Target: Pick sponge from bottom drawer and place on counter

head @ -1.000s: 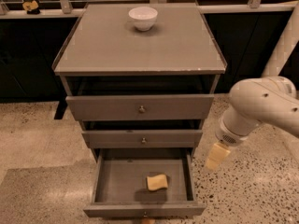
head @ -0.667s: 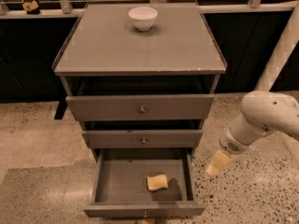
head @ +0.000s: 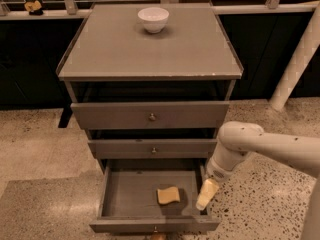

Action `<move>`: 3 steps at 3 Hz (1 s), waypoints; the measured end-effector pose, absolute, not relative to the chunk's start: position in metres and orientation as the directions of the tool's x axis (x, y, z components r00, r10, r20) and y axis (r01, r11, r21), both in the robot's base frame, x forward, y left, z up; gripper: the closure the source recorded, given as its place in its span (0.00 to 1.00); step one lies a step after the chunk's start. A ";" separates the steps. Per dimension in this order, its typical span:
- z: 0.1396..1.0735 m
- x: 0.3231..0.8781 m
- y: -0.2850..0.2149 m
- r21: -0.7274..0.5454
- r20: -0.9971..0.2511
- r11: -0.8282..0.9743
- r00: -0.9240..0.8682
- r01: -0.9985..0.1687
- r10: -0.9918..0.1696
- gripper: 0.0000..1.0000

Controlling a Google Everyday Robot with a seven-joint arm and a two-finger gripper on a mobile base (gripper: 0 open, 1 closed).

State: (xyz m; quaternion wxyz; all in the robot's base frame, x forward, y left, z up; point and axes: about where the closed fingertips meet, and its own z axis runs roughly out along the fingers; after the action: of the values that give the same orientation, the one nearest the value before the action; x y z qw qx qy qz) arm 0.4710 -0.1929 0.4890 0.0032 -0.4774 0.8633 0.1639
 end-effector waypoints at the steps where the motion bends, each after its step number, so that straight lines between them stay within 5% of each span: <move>1: 0.483 0.471 -0.187 0.286 -0.154 0.486 -0.540 -0.826 -0.827 0.00; 3: 0.453 0.456 -0.177 0.256 -0.259 0.439 -0.499 -0.861 -0.827 0.00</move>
Offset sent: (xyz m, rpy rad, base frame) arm -0.0062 0.0043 -0.0081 -0.0013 -0.0402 0.0000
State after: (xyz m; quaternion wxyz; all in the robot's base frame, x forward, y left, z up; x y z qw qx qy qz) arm 0.4564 -0.1775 0.4528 0.0474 -0.4982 0.8470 0.1793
